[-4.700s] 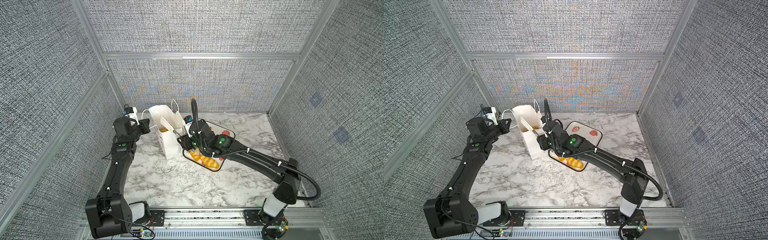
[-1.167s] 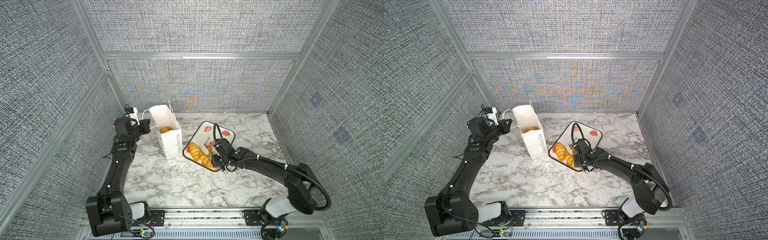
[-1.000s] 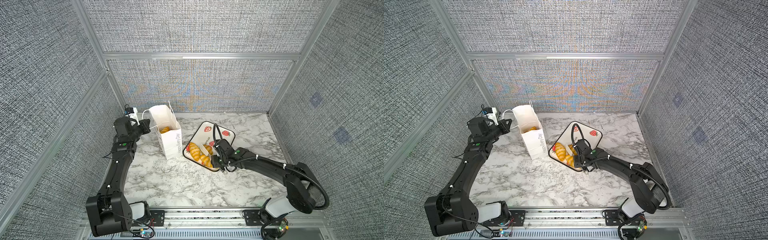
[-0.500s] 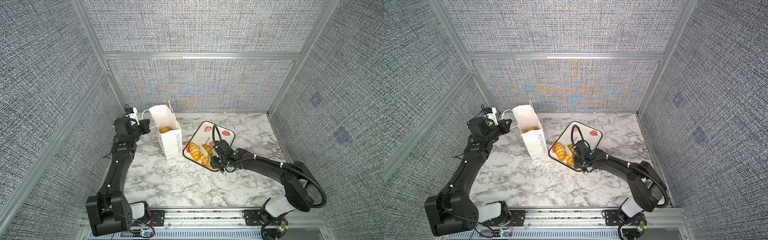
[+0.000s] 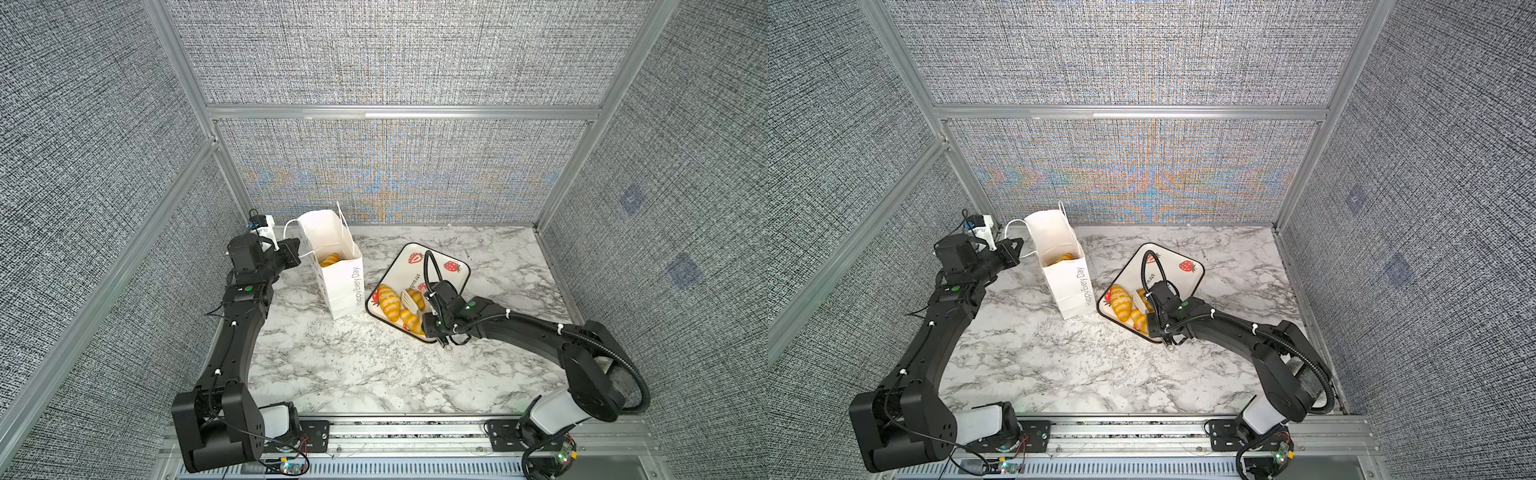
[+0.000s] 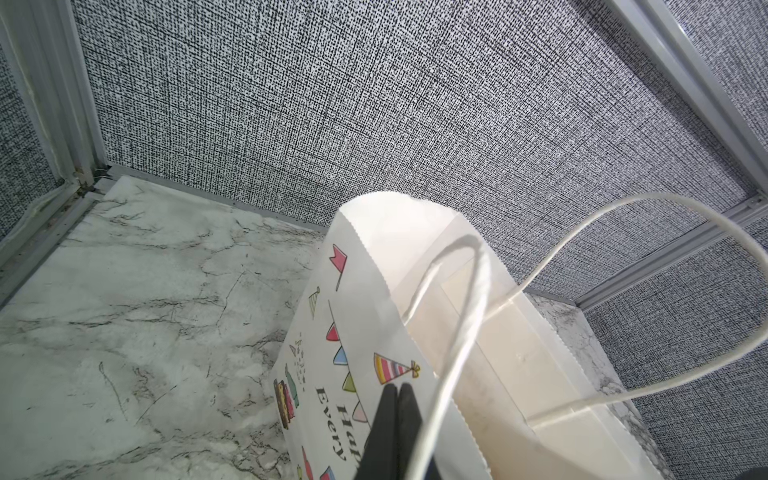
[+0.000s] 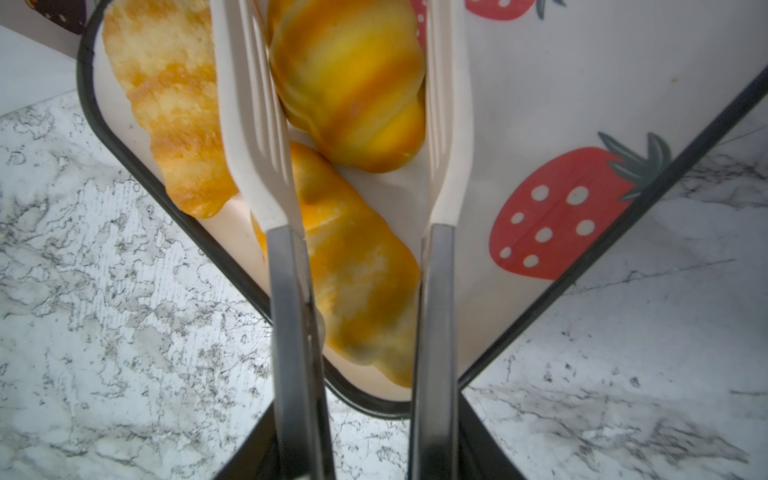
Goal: Place the fake bread into the paper bag
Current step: 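Lower the open tongs around a striped croissant on the tray, then close the tongs on the striped croissant and lift it up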
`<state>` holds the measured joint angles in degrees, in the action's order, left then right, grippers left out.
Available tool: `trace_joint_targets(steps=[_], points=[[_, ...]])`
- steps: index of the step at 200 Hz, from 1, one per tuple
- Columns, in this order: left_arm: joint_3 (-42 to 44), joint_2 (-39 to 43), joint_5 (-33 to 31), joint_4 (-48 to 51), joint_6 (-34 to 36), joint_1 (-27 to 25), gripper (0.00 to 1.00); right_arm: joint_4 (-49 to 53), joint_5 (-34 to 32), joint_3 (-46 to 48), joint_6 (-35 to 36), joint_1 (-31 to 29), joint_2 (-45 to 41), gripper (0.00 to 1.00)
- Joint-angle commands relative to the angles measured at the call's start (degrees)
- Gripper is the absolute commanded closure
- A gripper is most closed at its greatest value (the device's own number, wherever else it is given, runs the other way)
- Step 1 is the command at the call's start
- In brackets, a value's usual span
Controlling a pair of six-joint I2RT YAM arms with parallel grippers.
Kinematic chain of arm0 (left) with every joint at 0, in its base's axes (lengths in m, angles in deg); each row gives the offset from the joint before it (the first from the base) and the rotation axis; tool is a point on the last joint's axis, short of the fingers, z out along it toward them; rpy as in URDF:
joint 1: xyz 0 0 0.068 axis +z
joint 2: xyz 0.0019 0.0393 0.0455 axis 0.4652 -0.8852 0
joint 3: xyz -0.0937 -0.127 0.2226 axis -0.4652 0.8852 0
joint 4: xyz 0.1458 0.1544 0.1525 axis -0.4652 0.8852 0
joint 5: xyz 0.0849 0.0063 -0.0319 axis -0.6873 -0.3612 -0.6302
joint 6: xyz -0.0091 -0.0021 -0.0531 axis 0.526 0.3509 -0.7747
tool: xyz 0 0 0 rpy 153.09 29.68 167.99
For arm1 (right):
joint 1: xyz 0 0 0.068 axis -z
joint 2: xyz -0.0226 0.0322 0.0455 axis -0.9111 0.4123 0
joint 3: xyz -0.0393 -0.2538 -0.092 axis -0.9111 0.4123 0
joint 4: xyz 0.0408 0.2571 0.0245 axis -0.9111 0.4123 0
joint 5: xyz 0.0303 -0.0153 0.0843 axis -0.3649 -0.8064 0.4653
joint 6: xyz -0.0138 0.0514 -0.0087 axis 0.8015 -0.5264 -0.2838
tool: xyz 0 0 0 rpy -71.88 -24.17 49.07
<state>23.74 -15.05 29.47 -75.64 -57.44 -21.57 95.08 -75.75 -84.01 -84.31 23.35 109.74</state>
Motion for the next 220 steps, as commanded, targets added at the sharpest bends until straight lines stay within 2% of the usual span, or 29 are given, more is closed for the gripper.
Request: trace_joint_targets(steps=[1, 31, 144, 220], points=[[0.2, 0.0, 0.9, -1.6, 0.3, 0.1, 1.0, -0.6, -1.0, -0.3, -0.8, 0.1, -0.4, 0.56], [0.3, -0.1, 1.2, -1.7, 0.1, 0.2, 1.0, -0.6, -1.9, -0.4, -0.7, 0.2, -1.4, 0.59], [0.3, -0.2, 1.2, -1.8, 0.1, 0.1, 1.0, -2.4, -4.7, -1.1, -0.6, 0.8, -6.5, 0.6], [0.3, -0.2, 1.4, -1.9, 0.0, 0.1, 1.0, -7.2, -5.7, -3.0, -0.6, 0.8, -11.5, 0.61]])
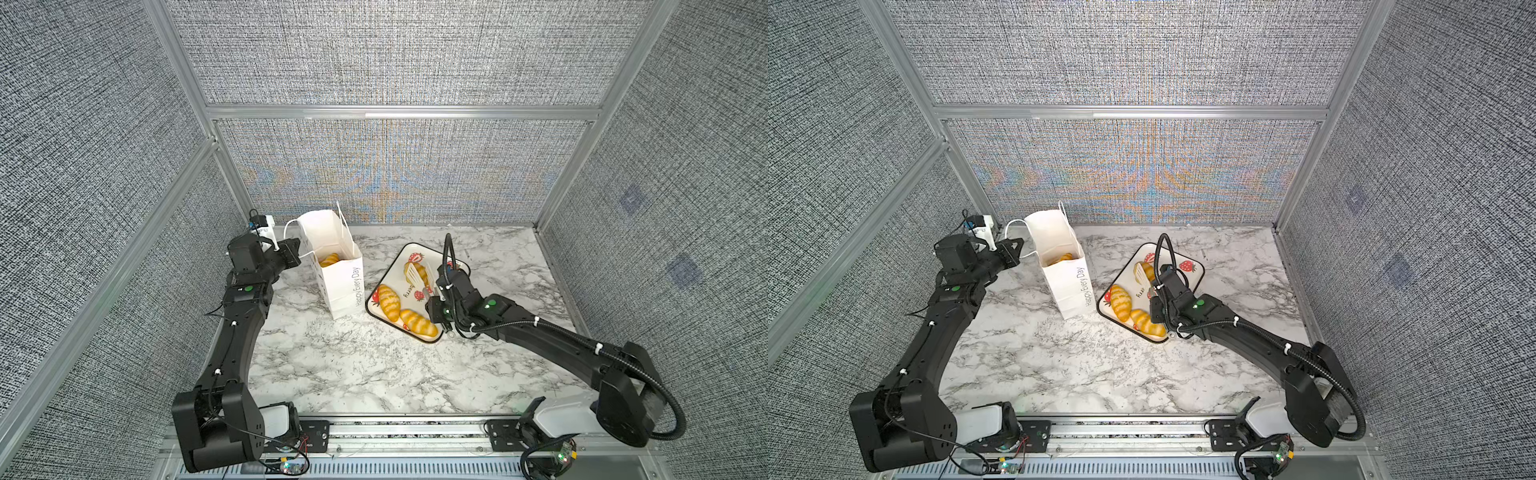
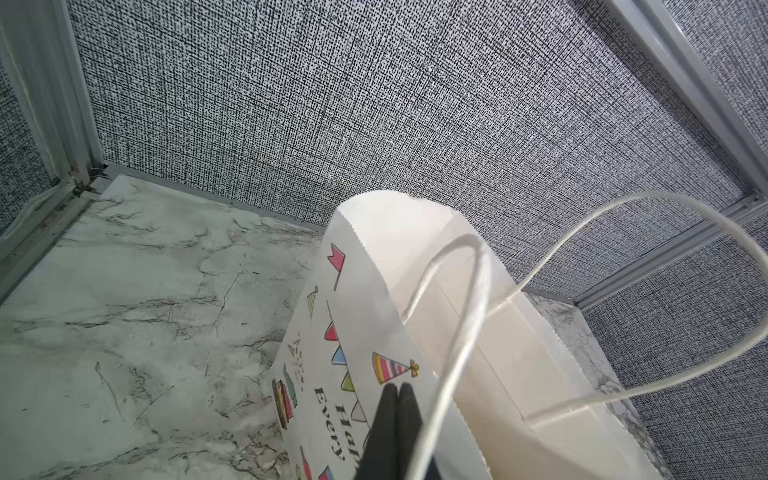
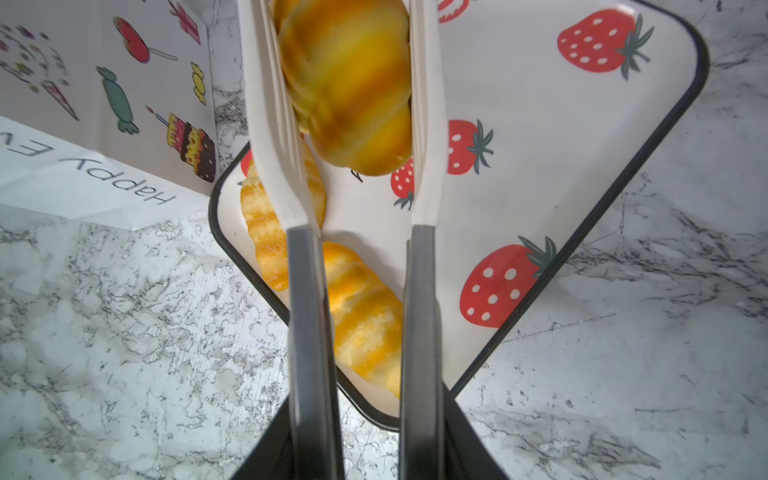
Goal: Place the fake bread into the paper bag
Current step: 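Close the tongs on the striped croissant and lift it up, then carry the croissant with the right gripper's tongs over the bag opening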
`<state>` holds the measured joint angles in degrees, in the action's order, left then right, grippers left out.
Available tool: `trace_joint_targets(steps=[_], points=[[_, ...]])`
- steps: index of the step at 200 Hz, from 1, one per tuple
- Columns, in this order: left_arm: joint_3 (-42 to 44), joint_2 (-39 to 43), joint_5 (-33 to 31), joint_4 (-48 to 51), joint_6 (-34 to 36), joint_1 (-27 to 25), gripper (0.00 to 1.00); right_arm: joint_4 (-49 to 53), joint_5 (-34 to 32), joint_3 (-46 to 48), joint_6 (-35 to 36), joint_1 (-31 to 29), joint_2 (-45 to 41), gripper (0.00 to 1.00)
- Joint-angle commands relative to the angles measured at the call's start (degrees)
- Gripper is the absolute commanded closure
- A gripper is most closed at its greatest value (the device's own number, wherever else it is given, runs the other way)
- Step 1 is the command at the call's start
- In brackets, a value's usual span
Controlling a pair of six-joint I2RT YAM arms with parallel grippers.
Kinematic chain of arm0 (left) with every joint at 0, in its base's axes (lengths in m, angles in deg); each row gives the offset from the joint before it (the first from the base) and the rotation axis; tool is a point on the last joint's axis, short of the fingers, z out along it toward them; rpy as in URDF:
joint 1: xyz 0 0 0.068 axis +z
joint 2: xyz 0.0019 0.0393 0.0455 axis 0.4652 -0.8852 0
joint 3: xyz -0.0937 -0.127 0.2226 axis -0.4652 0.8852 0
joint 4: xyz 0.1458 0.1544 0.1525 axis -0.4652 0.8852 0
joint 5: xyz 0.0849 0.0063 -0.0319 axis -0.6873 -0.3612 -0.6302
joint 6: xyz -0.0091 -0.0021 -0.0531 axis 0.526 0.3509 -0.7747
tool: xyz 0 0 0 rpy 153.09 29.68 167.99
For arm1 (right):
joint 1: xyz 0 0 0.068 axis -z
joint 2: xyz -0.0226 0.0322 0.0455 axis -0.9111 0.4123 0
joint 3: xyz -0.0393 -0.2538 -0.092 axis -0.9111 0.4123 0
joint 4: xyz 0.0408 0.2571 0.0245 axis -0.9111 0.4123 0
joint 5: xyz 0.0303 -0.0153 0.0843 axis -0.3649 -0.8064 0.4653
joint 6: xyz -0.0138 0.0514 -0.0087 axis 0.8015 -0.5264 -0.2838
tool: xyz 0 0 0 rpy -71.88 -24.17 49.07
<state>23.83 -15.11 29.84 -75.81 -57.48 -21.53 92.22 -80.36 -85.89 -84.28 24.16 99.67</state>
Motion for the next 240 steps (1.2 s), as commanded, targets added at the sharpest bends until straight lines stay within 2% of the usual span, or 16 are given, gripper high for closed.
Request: trace_joint_targets(steps=[1, 132, 240], points=[[0.2, -0.2, 1.0, -1.7, 0.0, 0.0, 1.0, -4.4, -1.0, -1.1, -0.6, 0.0, -1.5, 0.61], [0.3, -0.3, 1.1, -1.9, -0.2, 0.1, 1.0, -10.8, 1.3, -6.2, 1.7, -0.6, -4.5, 0.61], [0.4, -0.4, 1.6, -2.2, -0.4, 0.1, 1.0, -14.2, 2.6, -16.7, 5.9, -6.2, -0.1, 0.61]])
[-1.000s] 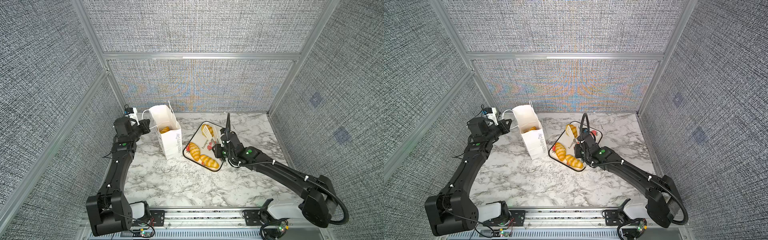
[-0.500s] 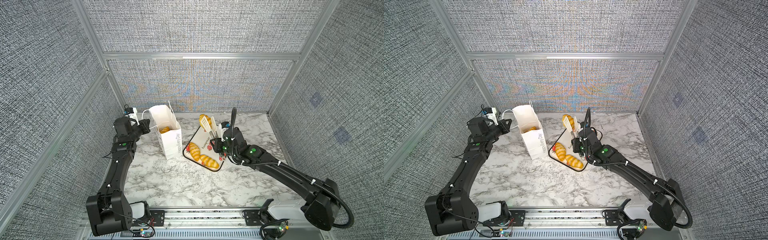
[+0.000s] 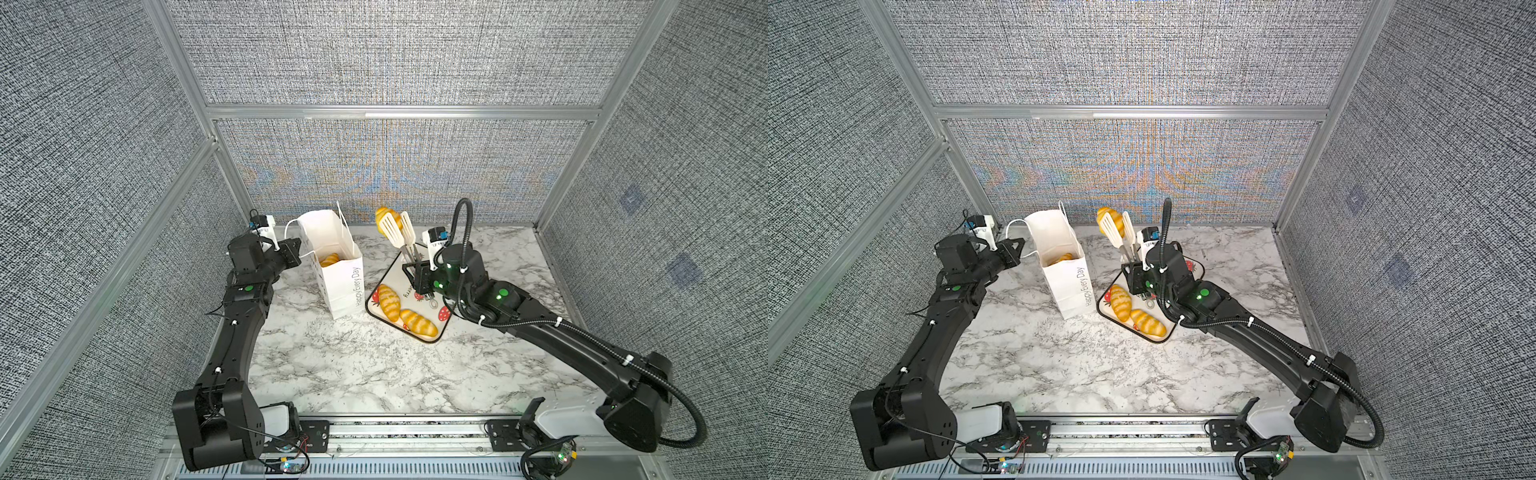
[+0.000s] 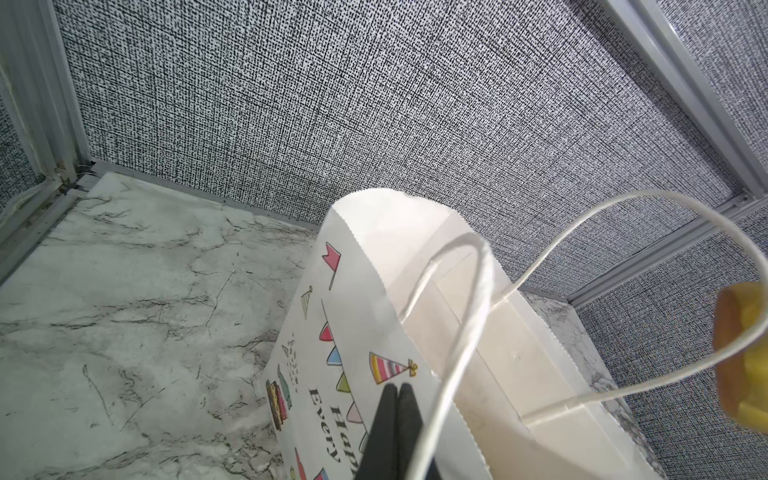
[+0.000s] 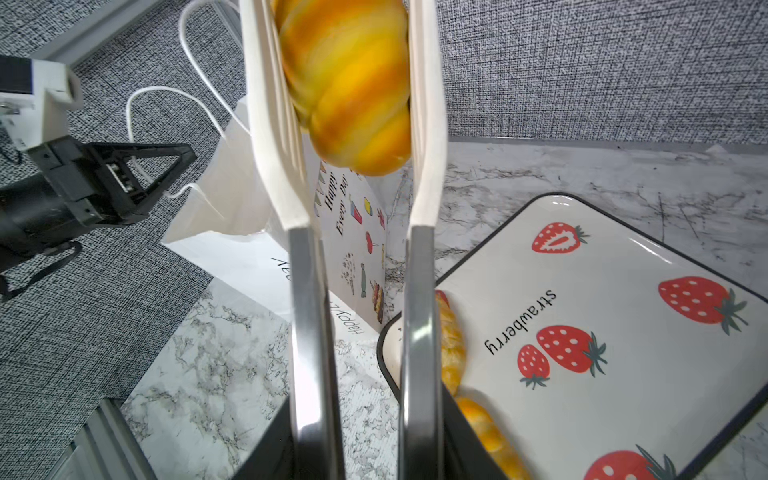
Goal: Place the fake bread into the paper bag
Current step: 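Carry the croissant with the right gripper's tongs over the bag opening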
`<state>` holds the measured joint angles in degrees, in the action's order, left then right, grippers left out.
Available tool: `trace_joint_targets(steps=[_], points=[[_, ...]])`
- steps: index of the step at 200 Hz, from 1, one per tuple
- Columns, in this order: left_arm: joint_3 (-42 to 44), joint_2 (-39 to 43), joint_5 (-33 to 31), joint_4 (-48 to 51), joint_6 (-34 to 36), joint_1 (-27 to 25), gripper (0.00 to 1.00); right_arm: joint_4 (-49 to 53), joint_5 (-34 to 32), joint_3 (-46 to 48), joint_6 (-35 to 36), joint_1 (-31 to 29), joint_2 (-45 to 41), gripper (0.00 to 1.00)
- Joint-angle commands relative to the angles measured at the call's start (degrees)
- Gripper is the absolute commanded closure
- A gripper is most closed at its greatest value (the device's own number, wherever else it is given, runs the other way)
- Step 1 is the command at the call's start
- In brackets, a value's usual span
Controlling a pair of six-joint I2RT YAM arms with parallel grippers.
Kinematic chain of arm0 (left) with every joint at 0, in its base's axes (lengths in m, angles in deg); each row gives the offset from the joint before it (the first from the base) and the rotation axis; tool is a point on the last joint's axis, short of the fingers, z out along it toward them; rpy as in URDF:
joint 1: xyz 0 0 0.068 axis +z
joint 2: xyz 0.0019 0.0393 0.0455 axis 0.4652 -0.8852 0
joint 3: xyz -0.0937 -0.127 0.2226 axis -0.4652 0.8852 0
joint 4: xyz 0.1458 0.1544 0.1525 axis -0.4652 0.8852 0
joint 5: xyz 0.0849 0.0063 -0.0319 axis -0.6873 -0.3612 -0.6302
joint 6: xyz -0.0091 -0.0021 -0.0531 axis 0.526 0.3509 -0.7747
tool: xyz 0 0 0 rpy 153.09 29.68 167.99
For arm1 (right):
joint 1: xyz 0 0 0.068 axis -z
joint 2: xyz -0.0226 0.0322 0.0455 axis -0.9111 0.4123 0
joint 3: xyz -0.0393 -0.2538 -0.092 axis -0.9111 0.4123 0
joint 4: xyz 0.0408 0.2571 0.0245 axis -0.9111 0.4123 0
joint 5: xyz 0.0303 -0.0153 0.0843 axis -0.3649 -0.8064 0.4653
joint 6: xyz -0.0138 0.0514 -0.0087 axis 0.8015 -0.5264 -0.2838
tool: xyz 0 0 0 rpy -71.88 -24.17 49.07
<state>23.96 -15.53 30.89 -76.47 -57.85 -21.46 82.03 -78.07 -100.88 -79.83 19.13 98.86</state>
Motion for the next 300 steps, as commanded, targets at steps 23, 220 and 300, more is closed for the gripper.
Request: trace_joint_targets(steps=[23, 220, 300], points=[[0.3, -0.1, 0.7, -1.6, -0.1, 0.1, 1.0, -5.3, 0.4, -3.2, 2.1, -2.7, 1.5, 0.61], [0.3, 0.0, 0.6, -1.5, 0.0, 0.2, 1.0, -4.9, 5.4, -14.4, 3.0, -9.2, 13.6, 0.61], [0.3, 0.0, 0.6, -1.5, 0.0, 0.2, 1.0, 0.5, 4.6, -19.8, 1.3, -9.3, 19.9, 0.61]])
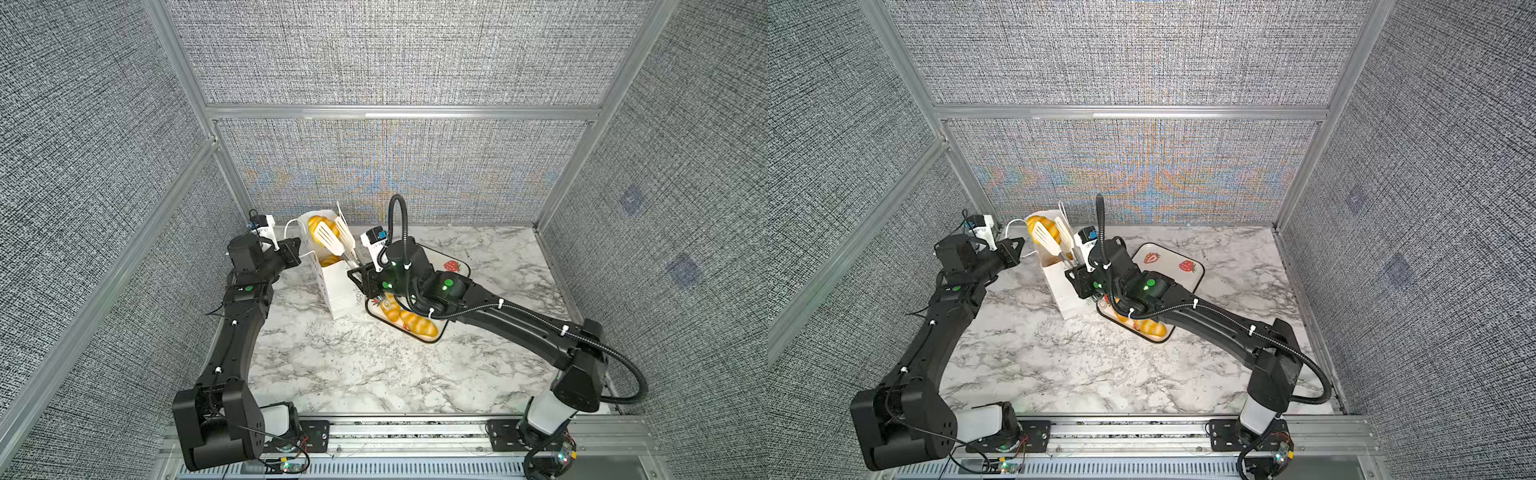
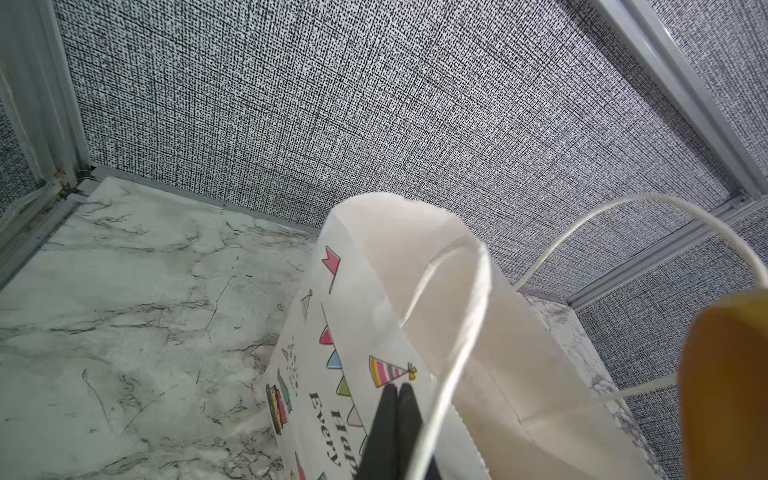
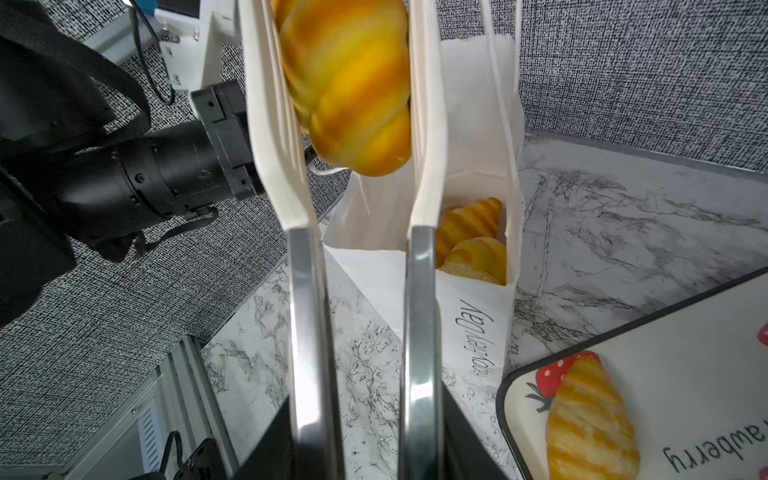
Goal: Place the fake bread into the paper bag
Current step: 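Carry the croissant with the right gripper's tongs over the bag opening, then lower the croissant into the bag and open the tongs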
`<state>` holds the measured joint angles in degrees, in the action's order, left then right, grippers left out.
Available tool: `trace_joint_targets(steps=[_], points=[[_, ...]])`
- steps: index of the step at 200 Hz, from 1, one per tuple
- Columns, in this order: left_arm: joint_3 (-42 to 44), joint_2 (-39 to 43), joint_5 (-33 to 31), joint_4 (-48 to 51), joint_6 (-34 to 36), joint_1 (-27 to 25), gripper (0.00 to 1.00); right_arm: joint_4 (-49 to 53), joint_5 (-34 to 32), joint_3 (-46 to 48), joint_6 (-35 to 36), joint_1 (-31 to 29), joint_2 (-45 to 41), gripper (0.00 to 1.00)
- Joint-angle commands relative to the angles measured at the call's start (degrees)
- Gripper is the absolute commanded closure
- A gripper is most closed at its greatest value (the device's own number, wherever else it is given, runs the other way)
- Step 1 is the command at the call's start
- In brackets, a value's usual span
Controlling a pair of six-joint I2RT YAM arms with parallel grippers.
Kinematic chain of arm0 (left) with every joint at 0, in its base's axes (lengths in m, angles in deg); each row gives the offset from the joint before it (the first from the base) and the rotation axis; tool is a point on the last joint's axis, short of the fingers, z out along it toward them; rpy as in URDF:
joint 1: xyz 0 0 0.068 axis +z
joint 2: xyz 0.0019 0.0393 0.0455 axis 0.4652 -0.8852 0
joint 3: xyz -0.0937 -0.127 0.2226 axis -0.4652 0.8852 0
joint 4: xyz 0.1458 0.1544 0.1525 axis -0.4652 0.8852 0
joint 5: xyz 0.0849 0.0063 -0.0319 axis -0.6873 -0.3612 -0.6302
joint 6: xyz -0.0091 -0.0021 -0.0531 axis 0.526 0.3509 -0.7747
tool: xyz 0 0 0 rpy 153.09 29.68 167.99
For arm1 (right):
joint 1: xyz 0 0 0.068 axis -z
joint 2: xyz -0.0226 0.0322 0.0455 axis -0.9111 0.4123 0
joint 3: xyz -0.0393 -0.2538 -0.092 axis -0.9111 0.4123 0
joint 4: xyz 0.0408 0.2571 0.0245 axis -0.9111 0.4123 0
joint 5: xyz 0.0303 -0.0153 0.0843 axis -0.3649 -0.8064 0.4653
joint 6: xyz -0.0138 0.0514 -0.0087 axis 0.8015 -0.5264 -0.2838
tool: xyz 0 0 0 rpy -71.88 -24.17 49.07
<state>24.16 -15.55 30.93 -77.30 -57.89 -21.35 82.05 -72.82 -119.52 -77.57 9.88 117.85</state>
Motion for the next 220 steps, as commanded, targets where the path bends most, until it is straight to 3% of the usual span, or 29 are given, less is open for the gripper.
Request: trace_joint_targets(steps=[1, 136, 220], points=[[0.1, 0.0, 0.6, -0.7, 0.1, 0.0, 1.0, 0.5, -0.7, -1.1, -1.0, 0.0, 0.9, 0.61], [0.1, 0.1, 0.7, -0.8, 0.0, 0.1, 1.0, 4.0, -0.8, -1.5, -3.6, 1.1, 3.5, 0.6], [0.0, 0.1, 0.7, -0.8, -0.1, 0.2, 1.0, 4.3, -0.5, -2.0, -3.6, 1.1, 3.6, 0.52]])
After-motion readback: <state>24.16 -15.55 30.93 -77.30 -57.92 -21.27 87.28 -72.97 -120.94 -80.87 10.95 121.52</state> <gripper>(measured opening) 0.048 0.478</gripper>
